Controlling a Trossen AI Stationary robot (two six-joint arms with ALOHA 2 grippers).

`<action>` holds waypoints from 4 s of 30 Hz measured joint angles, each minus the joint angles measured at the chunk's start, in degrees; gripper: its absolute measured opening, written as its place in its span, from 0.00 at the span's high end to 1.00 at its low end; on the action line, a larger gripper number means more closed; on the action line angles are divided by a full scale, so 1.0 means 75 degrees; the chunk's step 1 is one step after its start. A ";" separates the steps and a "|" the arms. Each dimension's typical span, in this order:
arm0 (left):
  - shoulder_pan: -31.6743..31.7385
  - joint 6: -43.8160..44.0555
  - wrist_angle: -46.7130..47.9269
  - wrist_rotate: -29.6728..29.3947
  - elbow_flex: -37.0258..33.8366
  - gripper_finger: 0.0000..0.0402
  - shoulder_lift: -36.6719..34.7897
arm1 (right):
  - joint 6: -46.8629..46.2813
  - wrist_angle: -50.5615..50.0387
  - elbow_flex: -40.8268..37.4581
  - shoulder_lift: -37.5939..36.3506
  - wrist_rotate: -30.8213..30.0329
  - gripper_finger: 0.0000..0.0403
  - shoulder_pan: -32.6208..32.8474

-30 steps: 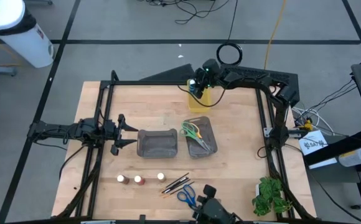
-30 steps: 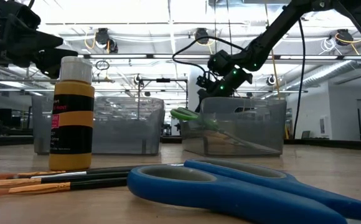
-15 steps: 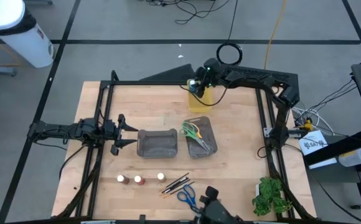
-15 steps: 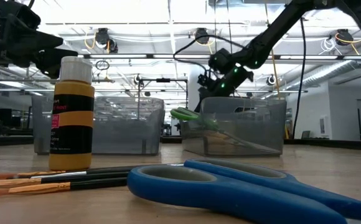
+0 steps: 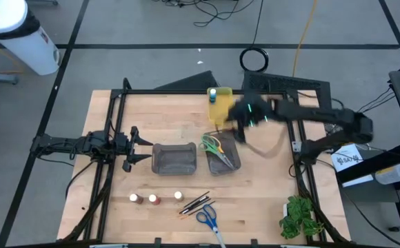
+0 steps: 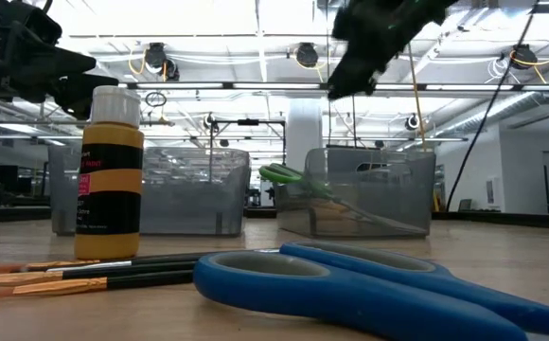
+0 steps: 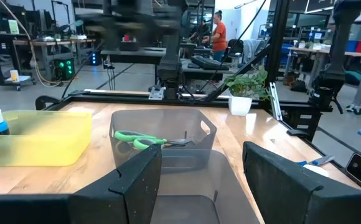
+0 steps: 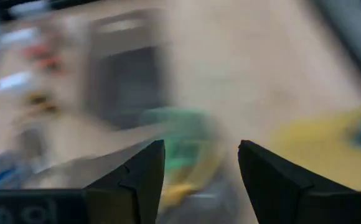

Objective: Pick & Place Paint Supplies
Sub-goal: Put the blue scissors into the right bin

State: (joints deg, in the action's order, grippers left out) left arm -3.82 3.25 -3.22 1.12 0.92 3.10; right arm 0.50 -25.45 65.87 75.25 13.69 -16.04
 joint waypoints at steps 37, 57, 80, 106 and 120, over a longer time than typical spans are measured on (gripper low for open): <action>0.0000 -0.0001 0.0005 -0.0017 0.0001 0.41 0.0000 | -0.1547 0.5187 0.0645 0.6158 -0.3316 0.65 0.6997; -0.0003 -0.0001 0.0005 -0.0020 0.0001 0.41 0.0003 | -0.4276 0.0202 0.0572 0.4318 -0.6764 0.75 0.7926; -0.0001 0.0000 0.0003 -0.0011 0.0001 0.41 0.0000 | -0.5165 0.1045 0.0409 0.4869 -0.3232 0.99 0.8416; -0.0002 0.0000 0.0004 -0.0014 0.0001 0.41 0.0000 | -0.5644 0.0276 0.0382 0.3947 -0.6025 0.94 0.8843; -0.0003 0.0001 0.0002 -0.0015 0.0001 0.41 0.0000 | -0.5027 0.2399 0.0122 0.3944 -0.6028 0.69 0.8799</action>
State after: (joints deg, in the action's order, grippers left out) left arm -3.84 3.26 -3.20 1.01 0.93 3.09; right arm -37.21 -7.45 66.78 104.84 -31.52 49.95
